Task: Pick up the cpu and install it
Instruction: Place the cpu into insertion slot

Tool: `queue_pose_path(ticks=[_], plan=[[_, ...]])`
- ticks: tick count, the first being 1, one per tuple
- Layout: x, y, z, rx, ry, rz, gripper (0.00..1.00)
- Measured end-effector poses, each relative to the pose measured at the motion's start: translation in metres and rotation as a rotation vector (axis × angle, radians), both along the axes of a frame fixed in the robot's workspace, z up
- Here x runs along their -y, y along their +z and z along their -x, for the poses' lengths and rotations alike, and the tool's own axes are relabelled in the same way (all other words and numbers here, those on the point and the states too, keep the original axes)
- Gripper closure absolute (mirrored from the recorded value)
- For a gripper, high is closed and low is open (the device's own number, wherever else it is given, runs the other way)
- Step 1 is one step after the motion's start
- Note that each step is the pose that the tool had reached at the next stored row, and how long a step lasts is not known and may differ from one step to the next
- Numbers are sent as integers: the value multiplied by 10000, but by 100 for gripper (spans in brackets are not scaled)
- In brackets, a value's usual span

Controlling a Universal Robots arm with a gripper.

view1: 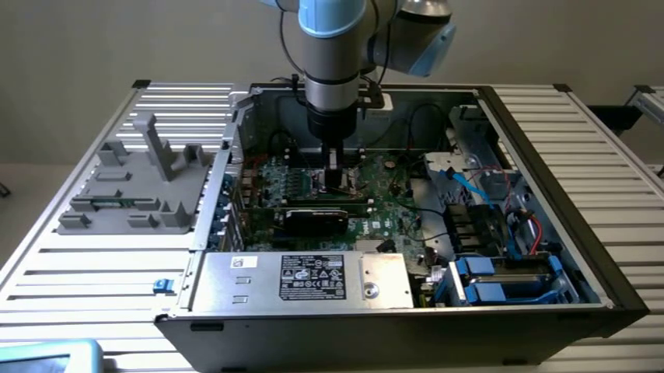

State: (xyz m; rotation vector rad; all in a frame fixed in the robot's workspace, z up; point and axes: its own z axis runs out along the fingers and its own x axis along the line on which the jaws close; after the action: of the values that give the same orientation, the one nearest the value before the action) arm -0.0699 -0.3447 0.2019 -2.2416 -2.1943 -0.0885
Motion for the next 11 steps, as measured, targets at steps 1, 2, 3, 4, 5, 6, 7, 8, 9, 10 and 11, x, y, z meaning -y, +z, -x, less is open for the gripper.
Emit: queue_pose_path(ticks=[1,2,3,4,5,6,7,8,9,10,11], plan=[[0,-2,0,0,0,2,46],[0,-4,0,0,0,3,46],[-1,-6,-1,1,1,3,46],[-1,-7,-2,1,1,4,46],[-1,-10,-2,1,0,4,46],[-1,-13,-2,2,0,3,46],[-1,-15,-2,1,0,4,46],[-1,-16,-2,0,0,6,46],[-1,-18,-2,0,0,6,46],[-1,-18,-2,0,0,9,46],[-1,-18,-2,0,0,9,46]])
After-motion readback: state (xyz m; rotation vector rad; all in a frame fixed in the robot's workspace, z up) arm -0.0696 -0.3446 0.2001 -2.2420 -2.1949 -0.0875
